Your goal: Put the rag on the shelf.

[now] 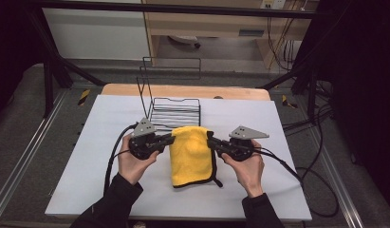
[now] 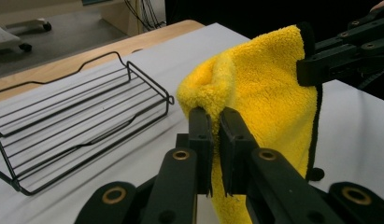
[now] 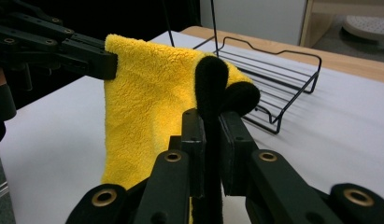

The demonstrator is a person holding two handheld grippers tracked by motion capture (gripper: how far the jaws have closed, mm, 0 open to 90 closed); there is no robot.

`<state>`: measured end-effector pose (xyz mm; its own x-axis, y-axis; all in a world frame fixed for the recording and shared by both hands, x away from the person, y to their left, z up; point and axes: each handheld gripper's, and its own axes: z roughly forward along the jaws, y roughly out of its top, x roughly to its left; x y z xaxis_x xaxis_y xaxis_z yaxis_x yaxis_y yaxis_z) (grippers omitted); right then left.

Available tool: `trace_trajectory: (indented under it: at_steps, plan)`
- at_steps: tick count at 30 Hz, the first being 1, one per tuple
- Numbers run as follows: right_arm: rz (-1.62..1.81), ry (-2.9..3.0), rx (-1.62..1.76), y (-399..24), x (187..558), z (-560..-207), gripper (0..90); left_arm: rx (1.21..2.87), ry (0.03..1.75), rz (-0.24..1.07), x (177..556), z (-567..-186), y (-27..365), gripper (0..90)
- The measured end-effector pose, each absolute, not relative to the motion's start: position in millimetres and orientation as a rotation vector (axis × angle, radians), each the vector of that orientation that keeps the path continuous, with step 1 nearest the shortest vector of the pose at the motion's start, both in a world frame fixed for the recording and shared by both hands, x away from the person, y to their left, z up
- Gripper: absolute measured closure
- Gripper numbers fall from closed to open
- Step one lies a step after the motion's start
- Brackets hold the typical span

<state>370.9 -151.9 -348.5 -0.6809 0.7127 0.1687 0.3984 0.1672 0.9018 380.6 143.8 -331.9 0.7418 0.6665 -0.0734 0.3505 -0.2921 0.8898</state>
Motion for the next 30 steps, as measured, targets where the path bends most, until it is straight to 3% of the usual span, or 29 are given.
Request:
trace_trajectory:
  at_steps: [30]
  plan:
    - [1.587, 2.008, 0.948, -130.3, 381.8, -309.9, 82.2, 1.801, 0.781, 0.487, 392.7, -288.3, 164.1, 84.0]
